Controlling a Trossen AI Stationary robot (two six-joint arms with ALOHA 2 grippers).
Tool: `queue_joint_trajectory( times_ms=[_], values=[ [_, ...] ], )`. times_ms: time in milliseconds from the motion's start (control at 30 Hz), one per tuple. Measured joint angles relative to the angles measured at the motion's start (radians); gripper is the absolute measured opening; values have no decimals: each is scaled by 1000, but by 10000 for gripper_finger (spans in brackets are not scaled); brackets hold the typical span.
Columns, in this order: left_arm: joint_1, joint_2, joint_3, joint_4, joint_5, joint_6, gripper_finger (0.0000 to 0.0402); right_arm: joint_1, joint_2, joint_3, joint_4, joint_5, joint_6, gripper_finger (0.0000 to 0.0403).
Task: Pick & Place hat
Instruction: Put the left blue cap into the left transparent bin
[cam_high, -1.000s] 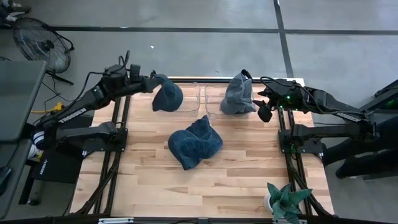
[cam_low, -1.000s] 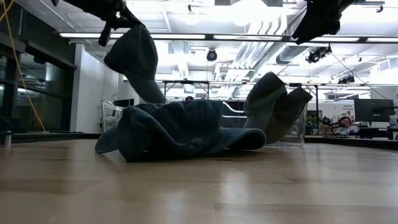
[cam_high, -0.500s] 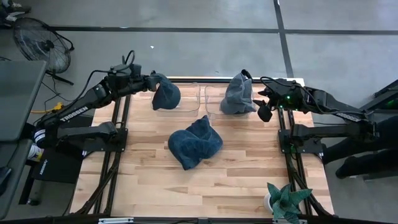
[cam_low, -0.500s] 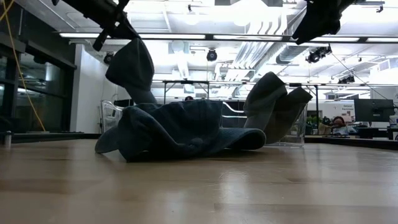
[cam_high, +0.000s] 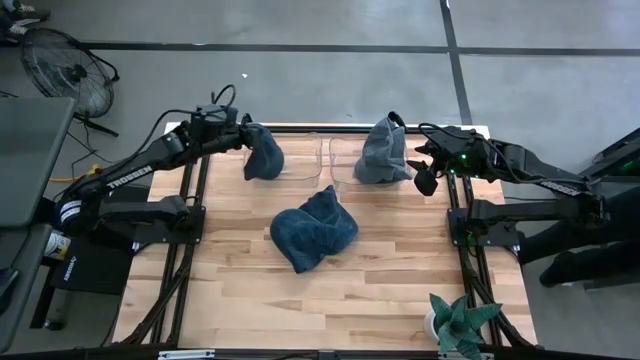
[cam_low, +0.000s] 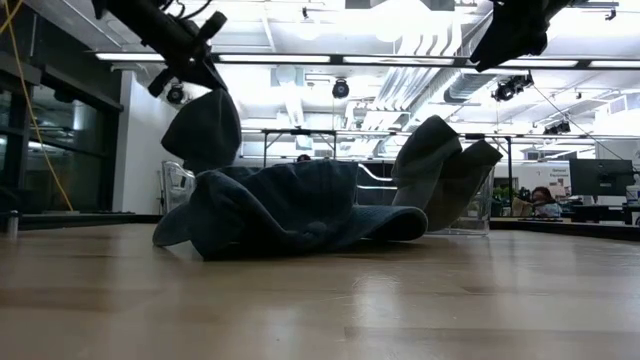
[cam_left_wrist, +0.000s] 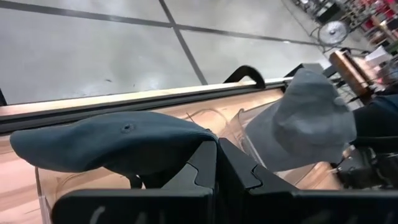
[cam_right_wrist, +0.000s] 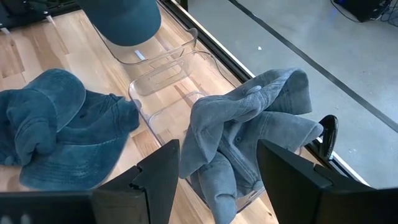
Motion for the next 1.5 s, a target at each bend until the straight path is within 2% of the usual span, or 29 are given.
queue_joint_trajectory(
  times_ms=[233, 467, 600, 900, 1267, 1400, 1500],
  values=[
    [0, 58, 0, 0, 3, 33, 0, 0, 0, 0, 0, 7, 2, 209],
    [0, 107, 0, 84, -21, 70, 0, 0, 0, 0, 0, 7, 4, 209],
    [0, 107, 0, 60, -48, 73, 0, 0, 0, 0, -1, 7, 7, 209],
    [-1, 106, 0, -38, -45, 85, 0, 0, 0, -1, -3, 7, 7, 209],
    [-1, 106, -1, -84, -48, 93, 0, 0, 0, -2, -3, 15, 7, 209],
    [-1, 106, -1, -86, -48, 93, 16, 0, 0, -2, -3, 15, 7, 209],
    [-1, 106, -1, -85, -47, 93, 47, 0, 0, -2, -3, 15, 7, 209]
  ],
)
